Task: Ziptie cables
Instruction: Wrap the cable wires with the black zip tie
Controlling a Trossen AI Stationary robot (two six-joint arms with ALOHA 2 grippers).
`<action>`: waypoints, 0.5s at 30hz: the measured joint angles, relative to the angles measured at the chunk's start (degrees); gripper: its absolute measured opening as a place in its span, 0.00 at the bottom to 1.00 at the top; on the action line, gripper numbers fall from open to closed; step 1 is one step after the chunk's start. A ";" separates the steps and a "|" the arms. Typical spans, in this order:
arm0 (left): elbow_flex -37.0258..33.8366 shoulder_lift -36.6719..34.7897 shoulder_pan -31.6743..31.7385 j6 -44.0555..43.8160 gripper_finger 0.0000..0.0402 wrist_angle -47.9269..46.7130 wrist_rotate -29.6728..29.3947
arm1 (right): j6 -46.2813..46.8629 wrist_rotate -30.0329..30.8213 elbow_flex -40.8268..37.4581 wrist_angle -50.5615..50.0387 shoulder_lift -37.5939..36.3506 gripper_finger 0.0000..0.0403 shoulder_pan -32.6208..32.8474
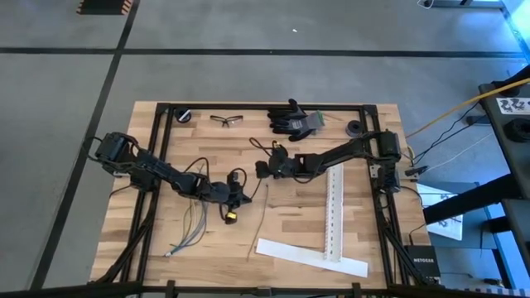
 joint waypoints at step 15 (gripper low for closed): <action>-0.02 5.16 0.12 2.10 0.00 2.99 0.02 | -0.03 -3.28 7.65 -1.50 6.33 0.44 0.31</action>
